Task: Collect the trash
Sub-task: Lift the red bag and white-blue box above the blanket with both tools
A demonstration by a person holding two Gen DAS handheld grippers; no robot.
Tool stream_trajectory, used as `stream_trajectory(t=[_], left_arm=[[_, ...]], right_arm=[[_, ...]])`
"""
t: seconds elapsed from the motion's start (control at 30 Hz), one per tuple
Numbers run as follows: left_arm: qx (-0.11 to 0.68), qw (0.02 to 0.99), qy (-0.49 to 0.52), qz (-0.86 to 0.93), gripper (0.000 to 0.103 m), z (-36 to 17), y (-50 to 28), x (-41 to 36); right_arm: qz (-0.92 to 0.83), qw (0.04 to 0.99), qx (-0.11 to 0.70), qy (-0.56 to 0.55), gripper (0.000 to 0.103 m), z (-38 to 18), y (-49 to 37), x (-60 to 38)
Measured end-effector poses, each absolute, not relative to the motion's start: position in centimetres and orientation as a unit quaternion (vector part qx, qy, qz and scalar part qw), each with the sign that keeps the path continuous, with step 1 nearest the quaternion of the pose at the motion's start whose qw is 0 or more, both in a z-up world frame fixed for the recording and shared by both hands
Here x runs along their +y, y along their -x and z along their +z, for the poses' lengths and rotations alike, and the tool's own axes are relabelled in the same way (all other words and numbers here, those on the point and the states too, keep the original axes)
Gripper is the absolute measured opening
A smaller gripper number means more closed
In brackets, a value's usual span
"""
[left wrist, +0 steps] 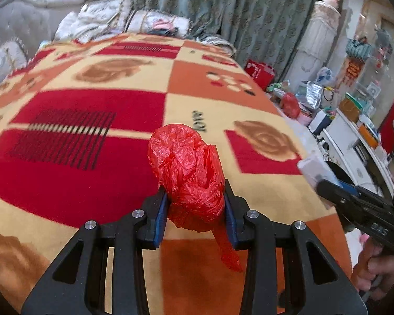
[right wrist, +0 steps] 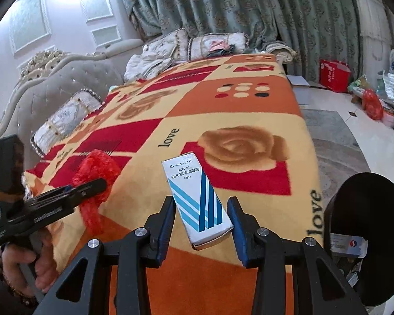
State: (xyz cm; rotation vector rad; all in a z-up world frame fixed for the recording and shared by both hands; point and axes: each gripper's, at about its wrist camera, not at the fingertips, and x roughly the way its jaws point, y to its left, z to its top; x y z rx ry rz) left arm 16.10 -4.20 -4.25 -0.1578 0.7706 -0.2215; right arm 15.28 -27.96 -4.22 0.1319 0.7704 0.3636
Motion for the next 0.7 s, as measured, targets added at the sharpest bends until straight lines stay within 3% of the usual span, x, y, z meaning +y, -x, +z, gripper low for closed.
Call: stream_trajectory(t=[0.7], left_arm=[[0.381, 0.920, 0.011, -0.090, 0.034, -2.5, -15.3, -10.6]], right_arm=[[0.154, 0.918, 0.357, -0.081, 0.039, -3.2, -14.7, -31.3]])
